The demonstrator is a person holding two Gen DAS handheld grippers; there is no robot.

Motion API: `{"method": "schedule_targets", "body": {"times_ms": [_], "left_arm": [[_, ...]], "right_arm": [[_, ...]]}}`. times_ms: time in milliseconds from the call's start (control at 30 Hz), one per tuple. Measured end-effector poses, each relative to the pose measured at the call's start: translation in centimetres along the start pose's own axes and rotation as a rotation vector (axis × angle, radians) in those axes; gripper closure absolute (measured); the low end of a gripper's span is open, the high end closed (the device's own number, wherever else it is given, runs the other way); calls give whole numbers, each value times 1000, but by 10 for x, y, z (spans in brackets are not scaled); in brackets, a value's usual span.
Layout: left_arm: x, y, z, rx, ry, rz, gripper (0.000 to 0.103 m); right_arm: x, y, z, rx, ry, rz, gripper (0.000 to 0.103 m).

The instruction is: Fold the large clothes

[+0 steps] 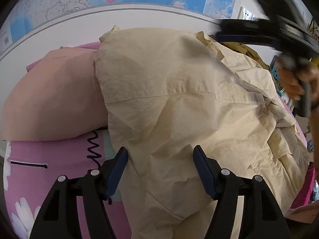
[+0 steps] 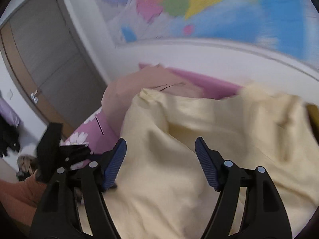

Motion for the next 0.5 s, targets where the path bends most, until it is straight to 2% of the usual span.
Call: {"method": "schedule_targets", "body": {"times_ms": [100, 133, 167, 200, 300, 400, 433, 467, 500], "left_arm": [[0, 2, 1, -1, 7, -3, 38], [0, 3, 1, -2, 13, -1, 38], [1, 4, 3, -2, 15, 0, 38], [2, 6, 4, -5, 15, 4, 37], [5, 11, 13, -50, 58, 0, 33], [0, 16, 16, -78, 160, -29, 31], [0, 17, 16, -78, 166, -26, 31], [2, 18, 16, -68, 152, -9, 31], [5, 19, 16, -47, 118, 8, 31]], "right_arm": [[35, -10, 13, -32, -14, 53, 34], [48, -12, 17, -37, -31, 81, 60], [55, -11, 16, -35, -50, 114, 98], [55, -11, 14, -34, -51, 116, 101], [23, -15, 5, 8, -102, 30, 102], [-2, -8, -18, 89, -103, -39, 102], [3, -7, -24, 114, -81, -40, 98], [12, -2, -35, 151, -55, -24, 81], [24, 0, -39, 165, -50, 9, 76]]}}
Point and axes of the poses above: each gripper's, at about its wrist camera, not at the fingertips, and x roughly the way its jaws point, z to its left, y to its underside, the point moved 8 cm from there along x, roughly the way its jaws point, and after that the axes turned 8 degrees about z, right-handed, at the moved point
